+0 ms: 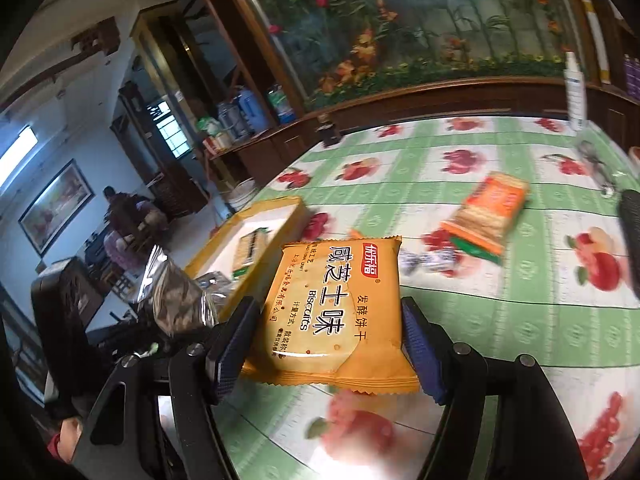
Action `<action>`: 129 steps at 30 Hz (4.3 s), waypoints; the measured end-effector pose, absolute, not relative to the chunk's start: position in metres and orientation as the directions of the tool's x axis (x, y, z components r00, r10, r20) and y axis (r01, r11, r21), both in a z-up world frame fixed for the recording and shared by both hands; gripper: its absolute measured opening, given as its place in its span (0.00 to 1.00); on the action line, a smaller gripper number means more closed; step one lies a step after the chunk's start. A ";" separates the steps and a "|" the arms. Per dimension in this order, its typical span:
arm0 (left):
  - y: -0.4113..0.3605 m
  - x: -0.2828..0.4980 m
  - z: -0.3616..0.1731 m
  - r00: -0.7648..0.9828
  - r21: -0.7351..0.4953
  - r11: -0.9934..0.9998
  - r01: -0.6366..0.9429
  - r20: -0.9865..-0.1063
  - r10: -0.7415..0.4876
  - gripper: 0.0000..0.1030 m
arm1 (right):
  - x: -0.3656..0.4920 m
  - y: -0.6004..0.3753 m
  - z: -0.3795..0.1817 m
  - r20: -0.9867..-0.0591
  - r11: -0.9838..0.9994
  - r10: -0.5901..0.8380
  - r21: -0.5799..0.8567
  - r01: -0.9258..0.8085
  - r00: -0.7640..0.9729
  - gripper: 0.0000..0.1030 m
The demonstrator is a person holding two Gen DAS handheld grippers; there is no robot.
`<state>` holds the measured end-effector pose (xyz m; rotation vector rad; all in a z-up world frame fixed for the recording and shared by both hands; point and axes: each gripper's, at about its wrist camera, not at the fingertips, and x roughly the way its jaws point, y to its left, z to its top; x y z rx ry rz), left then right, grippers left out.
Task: Organize snacks
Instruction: 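Carry the foil pack and cheese biscuit pack over the white foam box, then lower both packs into the foam box and open both grippers, then move both open grippers back over the snacks on the table, then grasp the orange soda cracker pack with the right gripper while the left grasps the green cracker pack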
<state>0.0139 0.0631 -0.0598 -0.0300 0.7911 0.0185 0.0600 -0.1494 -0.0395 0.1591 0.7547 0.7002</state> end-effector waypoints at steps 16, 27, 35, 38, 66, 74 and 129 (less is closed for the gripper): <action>0.159 0.031 -0.093 0.640 -0.031 0.960 -0.279 -0.751 0.162 0.22 | 0.104 0.031 -0.065 -0.648 0.658 0.669 0.289 -0.696 0.364 0.69; 0.179 0.033 -0.099 0.635 -0.083 0.942 -0.324 -0.758 0.151 0.23 | 0.104 0.064 -0.082 -0.693 0.662 0.619 0.208 -0.720 0.369 0.71; 0.180 0.025 -0.085 0.668 -0.097 0.930 -0.355 -0.722 0.180 0.62 | 0.099 0.032 -0.060 -0.644 0.686 0.637 0.224 -0.692 0.424 0.80; 0.179 0.016 -0.071 0.732 -0.161 0.932 -0.324 -0.667 0.139 0.77 | 0.092 0.006 -0.049 -0.610 0.700 0.649 0.247 -0.670 0.454 0.81; -0.044 0.044 -0.050 0.812 0.133 0.985 0.111 -0.584 -0.013 1.00 | 0.065 -0.244 -0.054 -0.562 0.905 0.418 0.329 -0.270 0.714 0.89; -0.039 0.069 -0.067 0.761 0.194 0.981 0.029 -0.641 0.104 1.00 | 0.078 -0.239 -0.060 -0.598 0.918 0.390 0.315 -0.242 0.700 0.89; -0.005 0.140 -0.113 0.617 0.111 0.991 0.081 -0.786 0.038 0.43 | 0.226 -0.221 -0.107 -0.743 0.970 0.221 0.235 -0.062 0.632 0.54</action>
